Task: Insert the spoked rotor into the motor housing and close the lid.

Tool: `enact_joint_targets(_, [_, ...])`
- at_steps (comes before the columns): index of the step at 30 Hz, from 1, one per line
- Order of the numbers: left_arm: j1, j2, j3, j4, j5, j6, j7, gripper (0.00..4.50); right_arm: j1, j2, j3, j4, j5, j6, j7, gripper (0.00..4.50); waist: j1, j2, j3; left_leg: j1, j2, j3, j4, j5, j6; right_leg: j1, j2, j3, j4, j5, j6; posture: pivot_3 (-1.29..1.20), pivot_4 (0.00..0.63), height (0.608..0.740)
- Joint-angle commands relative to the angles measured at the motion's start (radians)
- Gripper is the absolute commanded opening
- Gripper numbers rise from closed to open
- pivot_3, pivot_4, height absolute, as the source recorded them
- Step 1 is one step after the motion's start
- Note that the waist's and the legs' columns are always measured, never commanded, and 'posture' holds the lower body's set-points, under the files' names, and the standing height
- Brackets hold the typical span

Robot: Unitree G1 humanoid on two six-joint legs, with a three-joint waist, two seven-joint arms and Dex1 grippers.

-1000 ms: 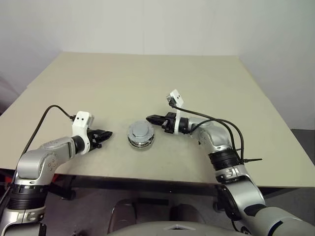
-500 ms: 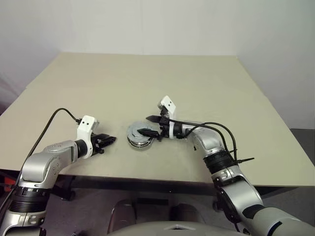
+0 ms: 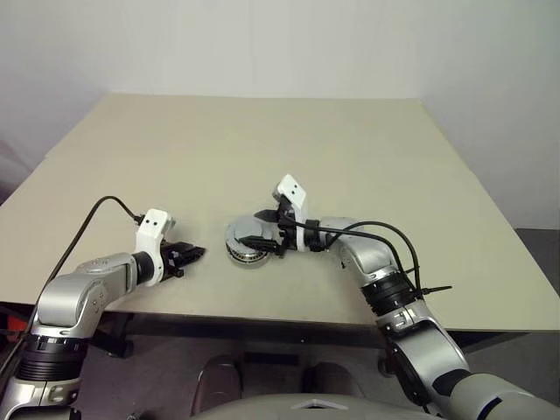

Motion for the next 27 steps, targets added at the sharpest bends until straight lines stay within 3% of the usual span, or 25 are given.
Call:
enact_joint_targets(1, [0.014,0.003,0.029,-0.042,-0.015,0.021,0.001,2.05,-0.005,0.016,0.016,-0.026,-0.020,-0.046,-0.022,4.42,0.000,0.000,0.000,0.000,0.000,0.000,0.000,0.000,0.000,0.000,0.000,0.000,0.000,0.000,0.000,0.00,0.000,0.740])
enact_joint_targets(16, [0.024,-0.011,0.046,-0.055,-0.008,0.039,0.016,2.05,-0.013,0.033,0.037,0.068,-0.081,-0.164,-0.056,4.42,-0.001,0.000,0.000,0.002,0.000,0.000,0.000,-0.002,0.003,0.001,0.000,0.000,0.000,0.000,0.000,0.00,0.000,0.740])
enact_joint_targets(21, [0.019,-0.011,0.050,-0.048,-0.001,0.034,0.019,2.05,-0.030,0.035,0.028,0.106,-0.084,-0.197,-0.059,3.18,-0.002,0.000,0.000,0.002,0.000,0.000,0.000,-0.002,0.004,0.002,0.000,0.000,0.000,0.000,0.000,0.00,0.000,0.740])
enact_joint_targets(27, [0.006,-0.008,0.060,-0.032,0.006,0.026,0.018,2.05,-0.040,0.027,0.015,0.123,-0.074,-0.215,-0.042,3.15,-0.002,0.000,0.000,0.003,0.000,0.000,0.000,-0.002,0.003,0.002,0.000,0.000,0.000,0.000,0.000,0.00,0.000,0.740])
